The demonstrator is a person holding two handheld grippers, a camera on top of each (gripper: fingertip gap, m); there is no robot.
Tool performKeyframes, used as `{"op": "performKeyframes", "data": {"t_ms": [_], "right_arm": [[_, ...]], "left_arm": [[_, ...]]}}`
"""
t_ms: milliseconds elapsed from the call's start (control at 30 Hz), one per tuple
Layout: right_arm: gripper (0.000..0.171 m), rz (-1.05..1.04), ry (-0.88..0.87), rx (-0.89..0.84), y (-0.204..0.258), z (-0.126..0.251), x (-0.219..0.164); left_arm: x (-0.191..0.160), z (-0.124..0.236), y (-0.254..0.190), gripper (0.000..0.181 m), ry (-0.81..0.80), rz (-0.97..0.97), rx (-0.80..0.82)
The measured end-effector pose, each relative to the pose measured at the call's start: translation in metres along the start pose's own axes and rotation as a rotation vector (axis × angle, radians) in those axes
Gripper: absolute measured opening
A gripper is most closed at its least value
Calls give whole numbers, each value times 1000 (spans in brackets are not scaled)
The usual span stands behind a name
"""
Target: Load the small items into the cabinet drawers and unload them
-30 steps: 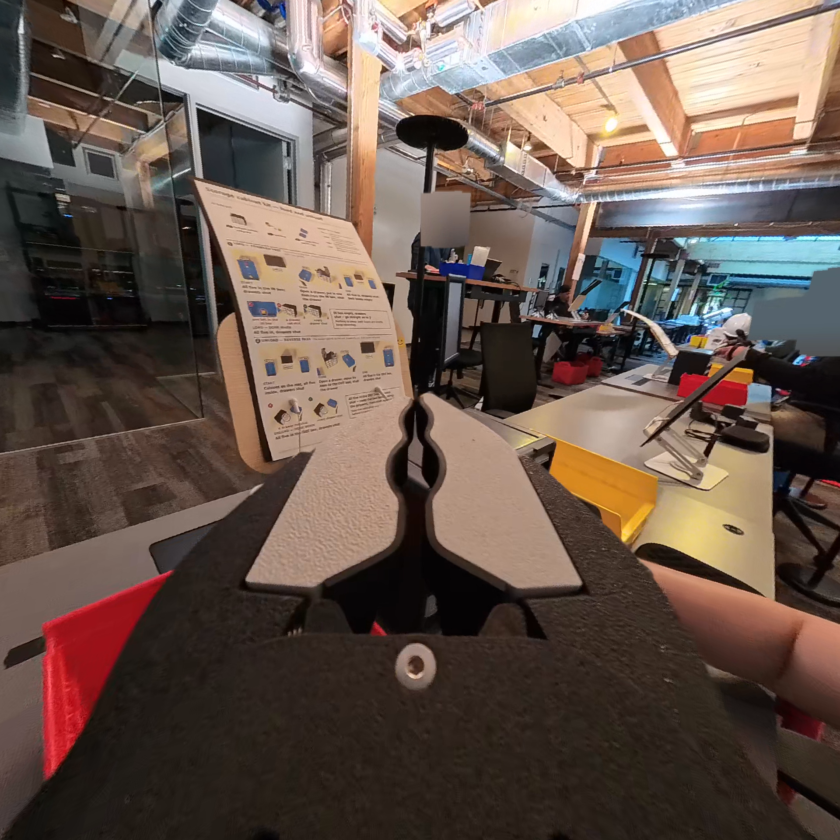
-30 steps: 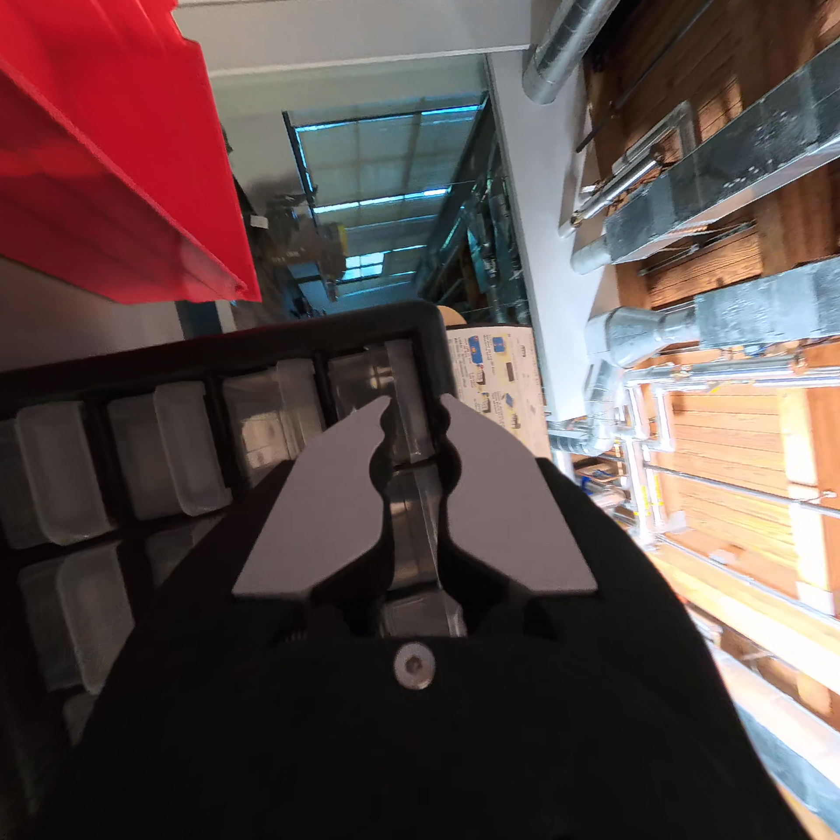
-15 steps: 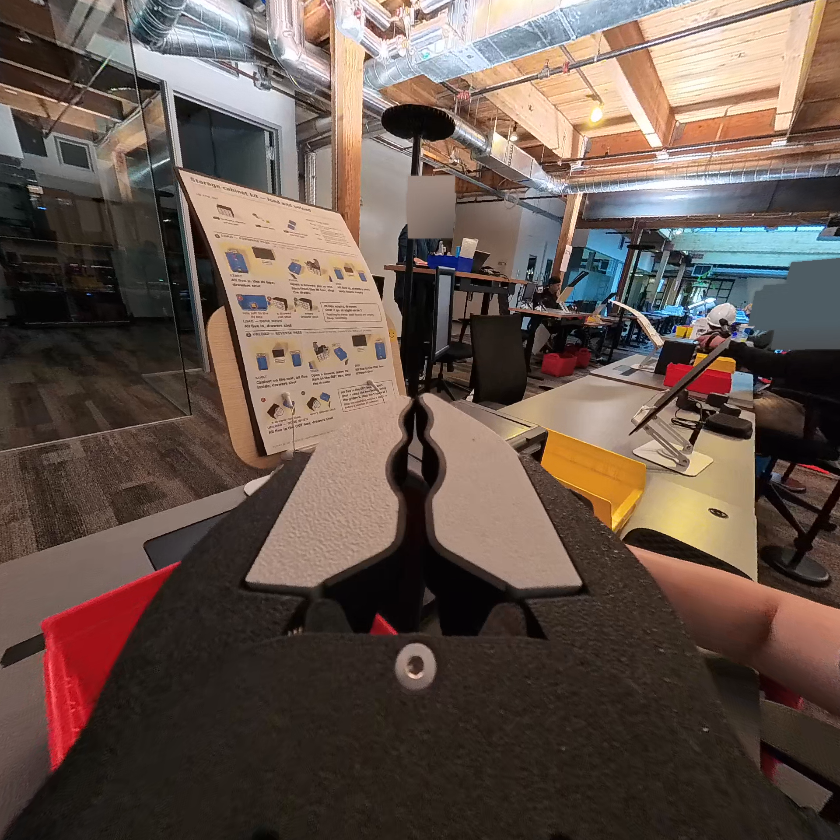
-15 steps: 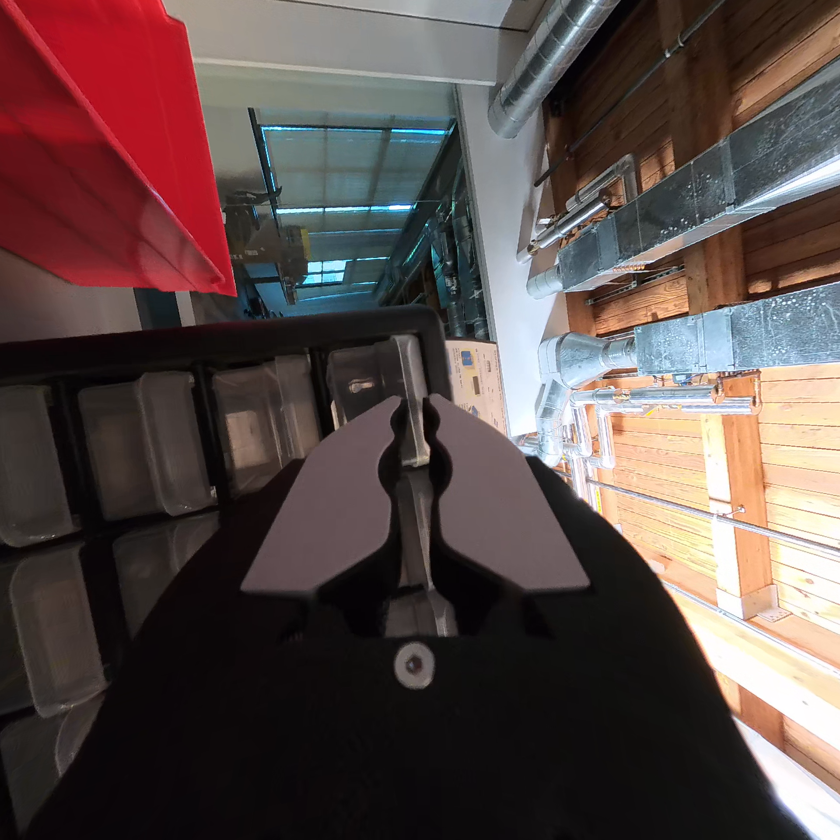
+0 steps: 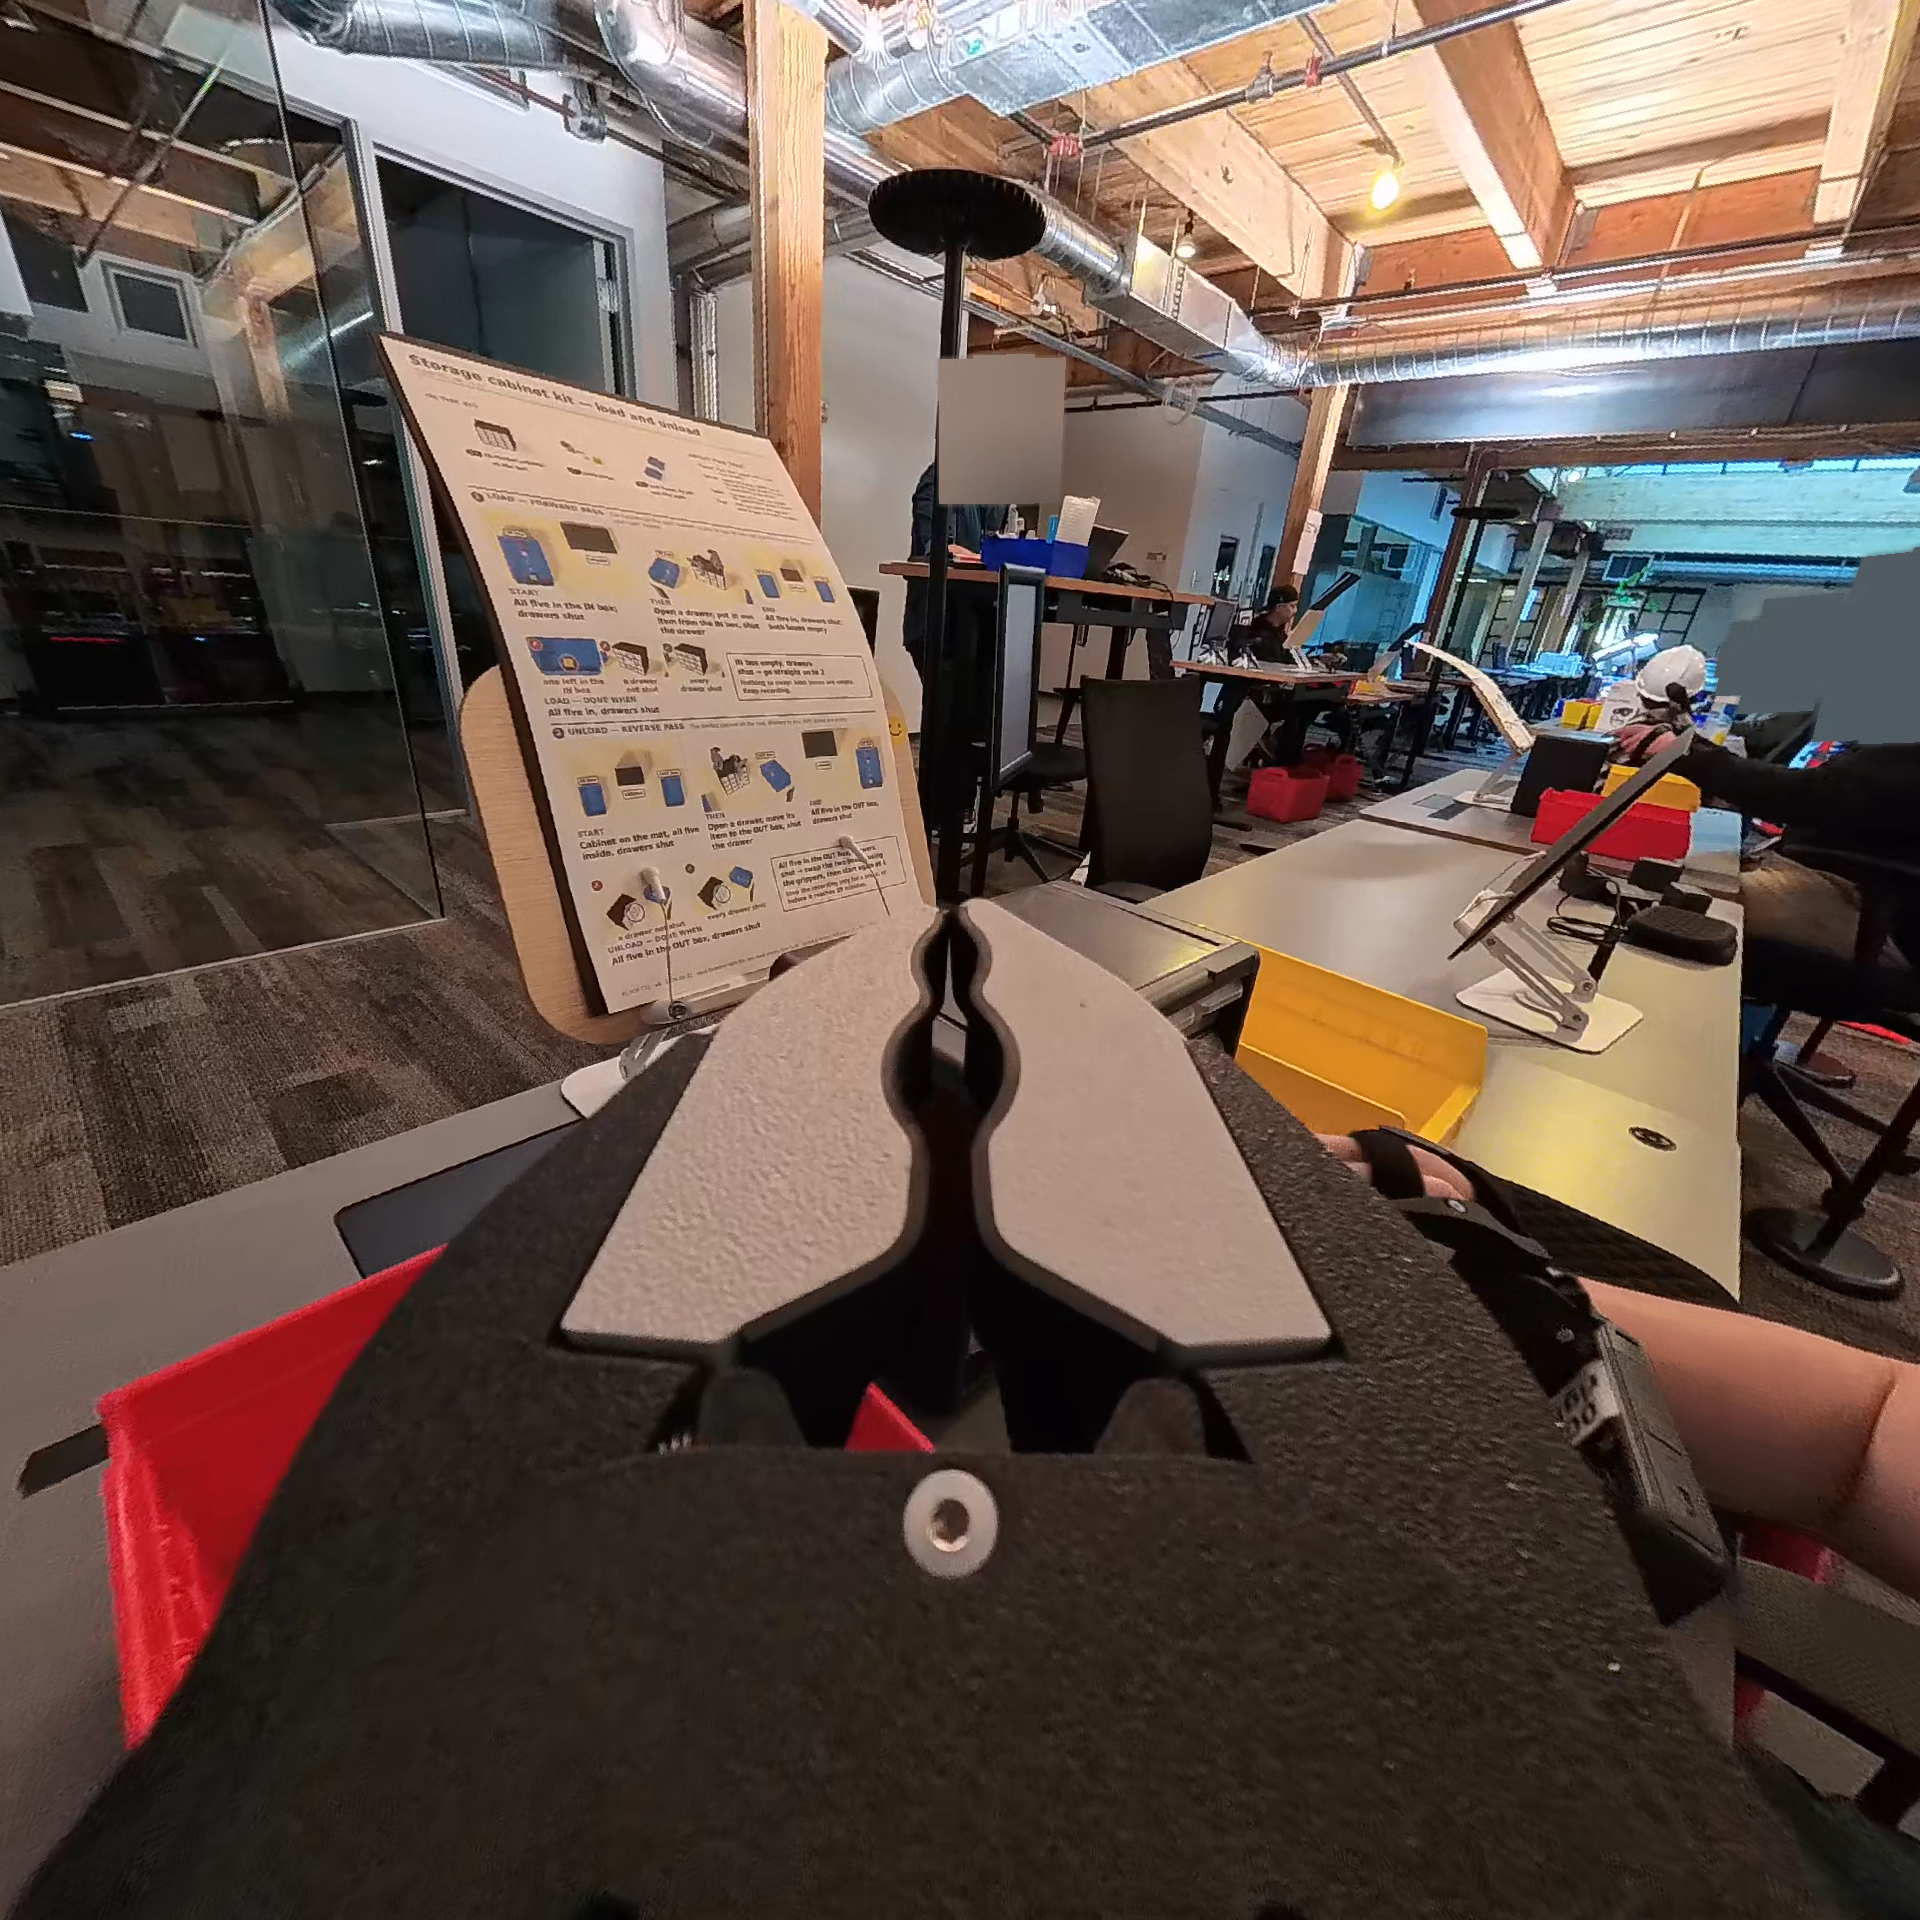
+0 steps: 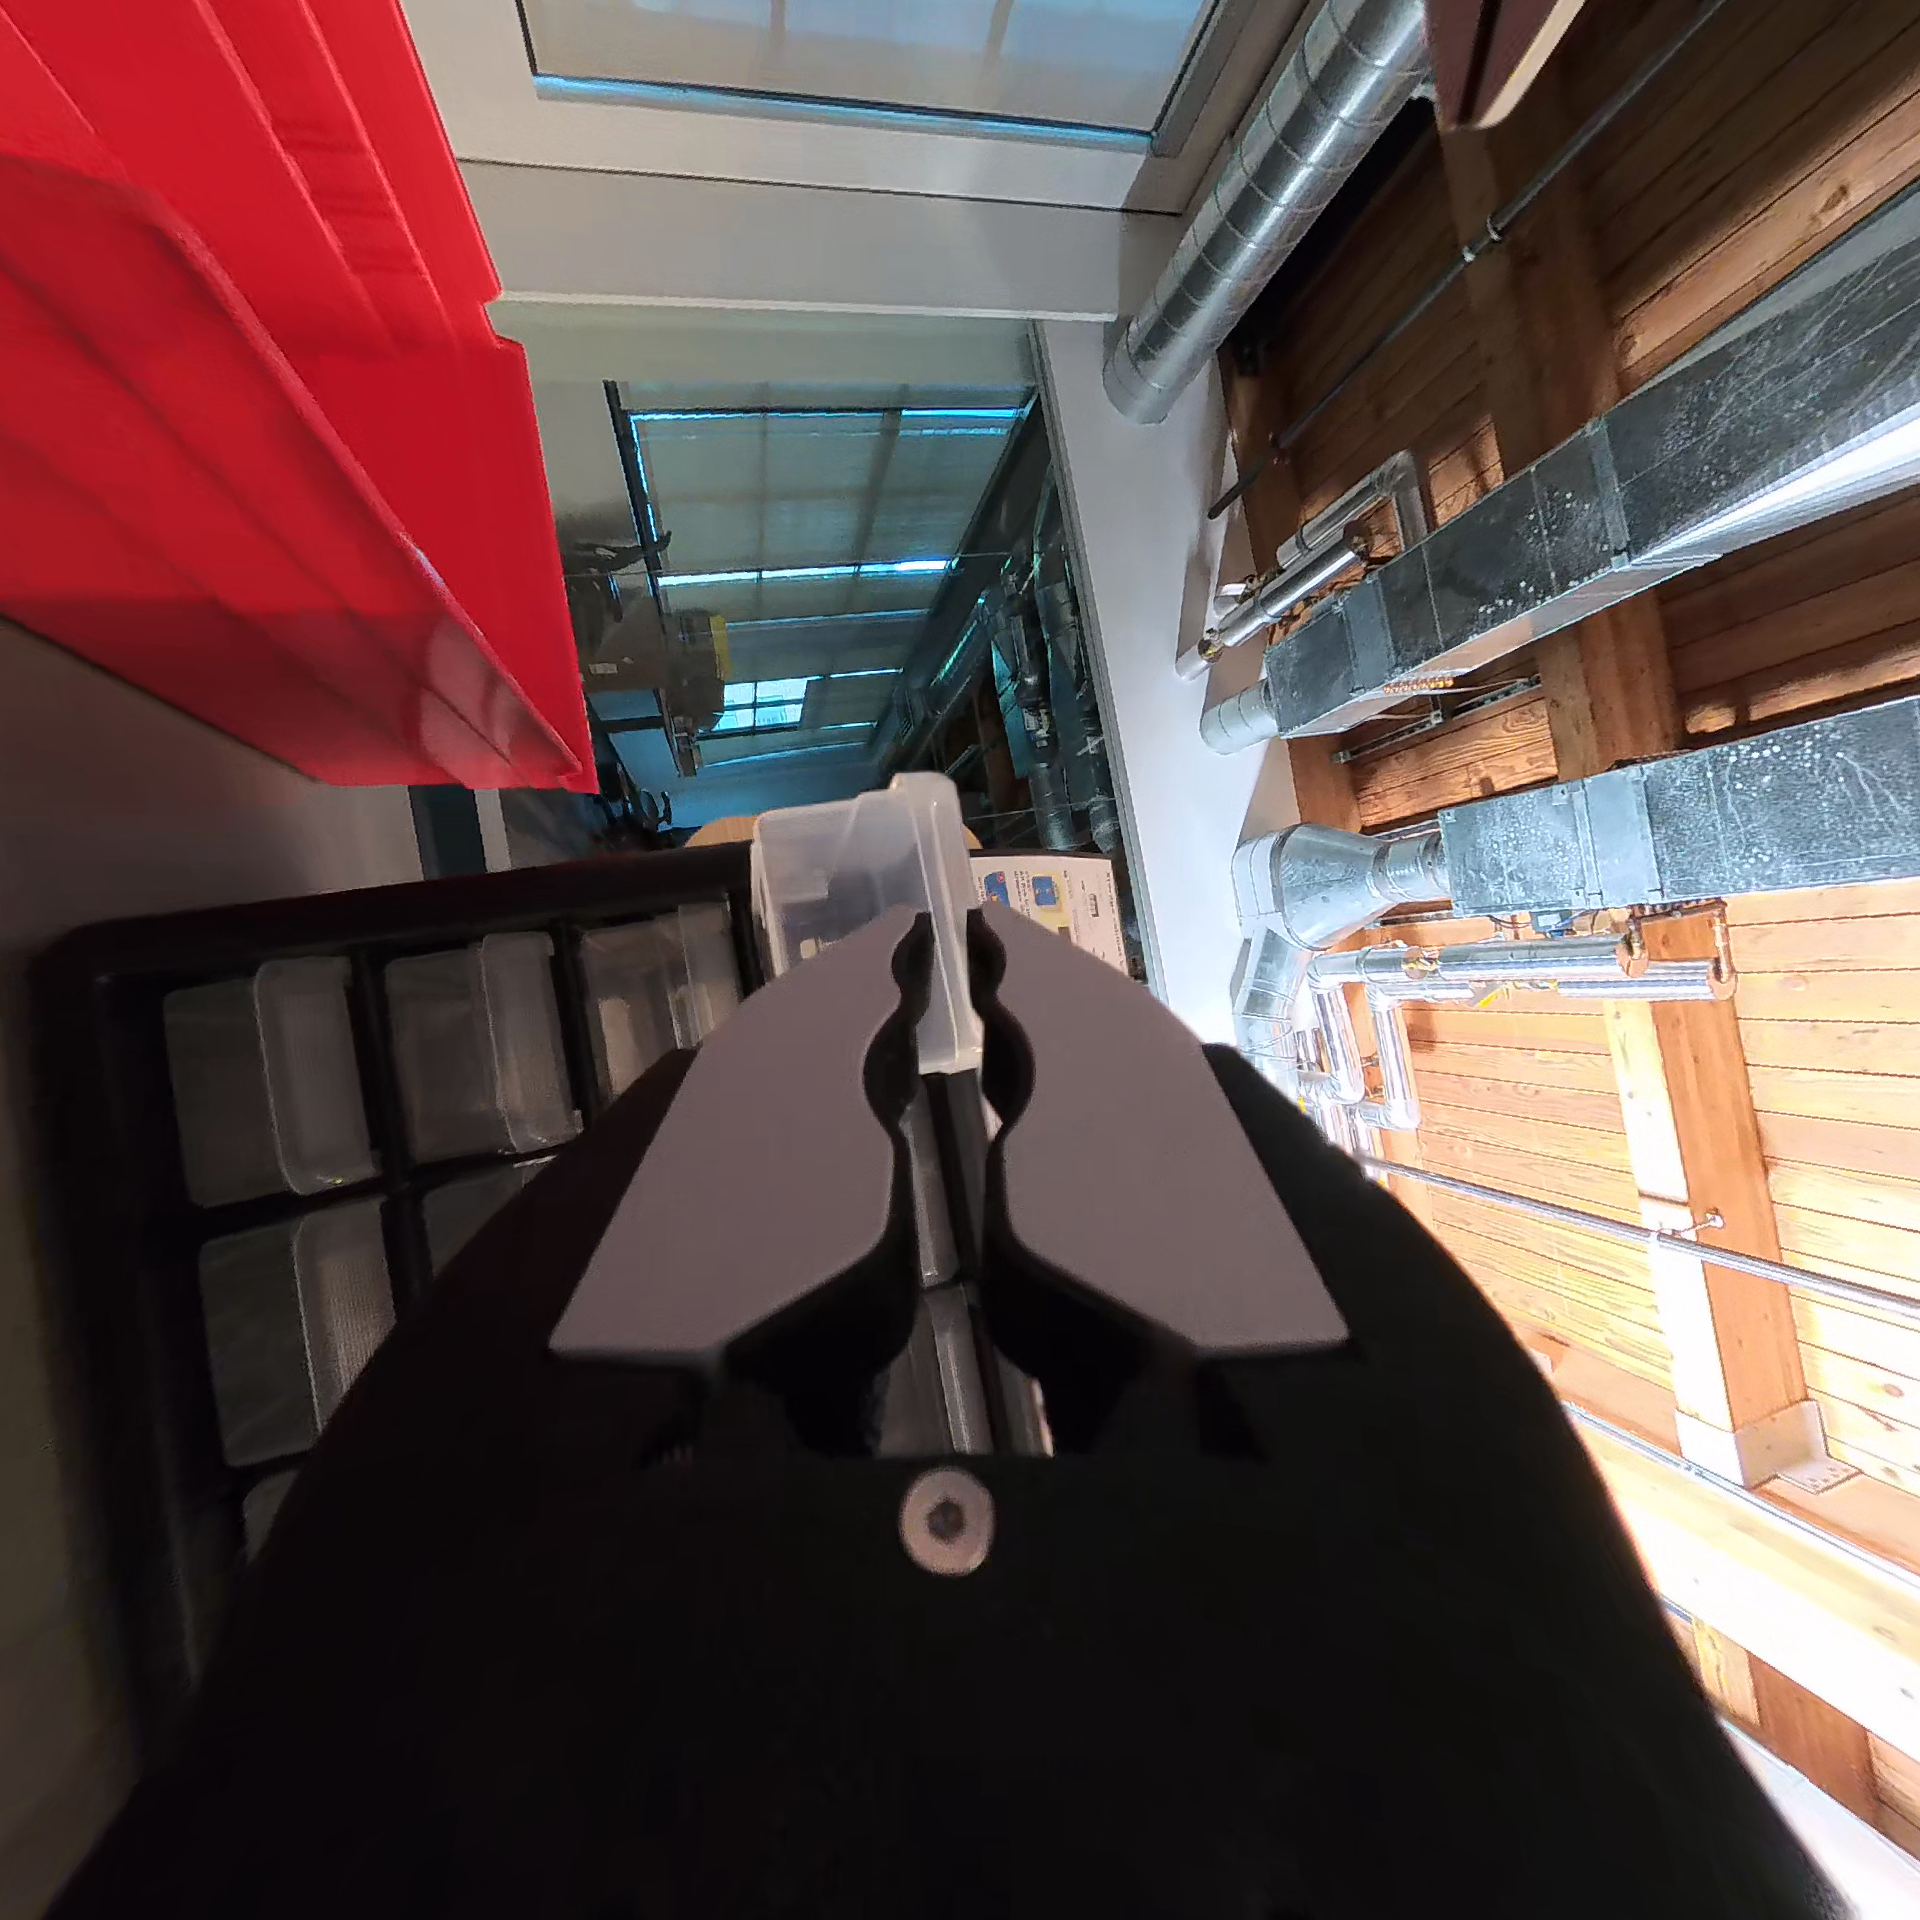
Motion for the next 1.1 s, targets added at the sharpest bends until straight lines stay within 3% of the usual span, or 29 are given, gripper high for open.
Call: {"op": "performKeyframes", "data": {"t_ms": [133,233,533,600,767,900,1100], "right_arm": [[7,-14,-14,-11,0,0,0],[20,-64,-30,-35,-2,0,1],[29,-229,-43,-52,-8,12,2],[29,-309,-34,-61,-12,18,-1],[28,-445,-28,-137,-32,40,-12],[27,-466,1,-142,-31,49,-28],[27,-507,-2,-162,-36,57,-38]], "left_arm": [[-4,-3,1,0,22,2,2],[-10,-6,2,0,59,5,-2],[-45,-15,7,1,310,-70,36],[-63,-12,16,1,434,-45,67],[-135,12,82,2,876,35,356],[-187,-5,116,6,915,168,370],[-250,-13,153,24,1043,90,417]]}}
Point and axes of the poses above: each gripper's, where its closed fingertips meet, z back along the fingers, x out of its top, y = z × x across the jaws, the point moved 5 cm from there along z, back along the fingers, and after that the axes turned 14 degrees about -y, right-handed, at the moved point
